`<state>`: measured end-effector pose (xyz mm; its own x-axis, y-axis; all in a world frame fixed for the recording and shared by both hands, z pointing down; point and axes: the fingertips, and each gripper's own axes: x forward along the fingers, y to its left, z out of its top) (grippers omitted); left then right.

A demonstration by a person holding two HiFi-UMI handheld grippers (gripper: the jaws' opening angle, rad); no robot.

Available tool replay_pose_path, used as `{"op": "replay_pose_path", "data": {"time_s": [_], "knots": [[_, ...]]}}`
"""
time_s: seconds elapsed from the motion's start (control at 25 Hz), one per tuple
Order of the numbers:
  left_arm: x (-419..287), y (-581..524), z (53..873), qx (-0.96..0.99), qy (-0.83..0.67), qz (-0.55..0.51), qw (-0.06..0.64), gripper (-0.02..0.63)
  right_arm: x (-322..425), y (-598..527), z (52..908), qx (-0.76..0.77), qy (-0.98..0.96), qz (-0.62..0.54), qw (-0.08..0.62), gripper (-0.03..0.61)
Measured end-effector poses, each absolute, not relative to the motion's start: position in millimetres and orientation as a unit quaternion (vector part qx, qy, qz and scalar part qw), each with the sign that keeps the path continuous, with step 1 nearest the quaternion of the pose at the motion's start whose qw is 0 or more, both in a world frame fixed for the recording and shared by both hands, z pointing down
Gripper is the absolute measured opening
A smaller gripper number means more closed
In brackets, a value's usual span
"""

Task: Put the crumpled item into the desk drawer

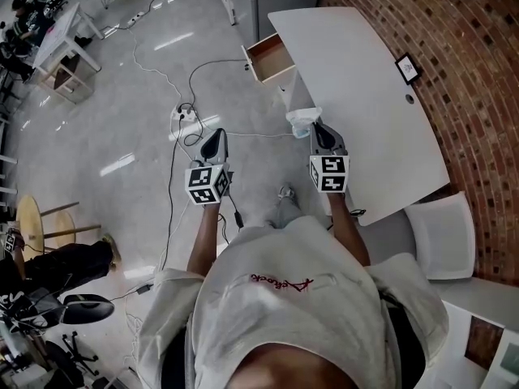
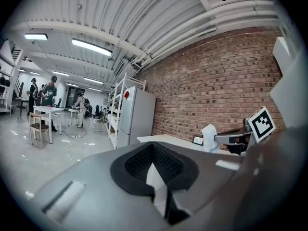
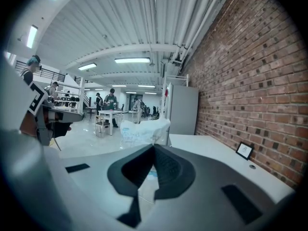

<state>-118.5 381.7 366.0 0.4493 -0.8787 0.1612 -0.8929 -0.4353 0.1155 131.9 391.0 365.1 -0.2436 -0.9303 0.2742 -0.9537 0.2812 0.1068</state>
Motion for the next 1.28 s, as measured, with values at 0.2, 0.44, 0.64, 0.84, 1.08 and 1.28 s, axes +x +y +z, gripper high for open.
{"op": "replay_pose_path", "data": {"time_s": [0.2, 0.44, 0.64, 0.84, 1.08, 1.28], "knots": [[-117, 364, 373, 0.841, -0.53, 0.039, 0.097, 0.009, 131, 370, 373, 0.59, -0.794, 0.042, 0.144, 0.012], [-111, 319, 377, 0.839, -0.534, 0.044, 0.095, 0.009, 133, 320, 380, 0.584, -0.799, 0.044, 0.14, 0.012], [-95, 266, 375, 0.835, -0.539, 0.045, 0.098, 0.009, 143, 262, 375, 0.578, -0.804, 0.043, 0.132, 0.012], [-69, 213, 373, 0.834, -0.54, 0.049, 0.102, 0.009, 159, 205, 370, 0.568, -0.811, 0.045, 0.133, 0.012], [-44, 154, 368, 0.833, -0.541, 0.055, 0.097, 0.009, 178, 140, 361, 0.56, -0.818, 0.043, 0.125, 0.012], [-36, 114, 366, 0.826, -0.552, 0.052, 0.099, 0.009, 185, 98, 364, 0.55, -0.824, 0.045, 0.126, 0.012]]}}
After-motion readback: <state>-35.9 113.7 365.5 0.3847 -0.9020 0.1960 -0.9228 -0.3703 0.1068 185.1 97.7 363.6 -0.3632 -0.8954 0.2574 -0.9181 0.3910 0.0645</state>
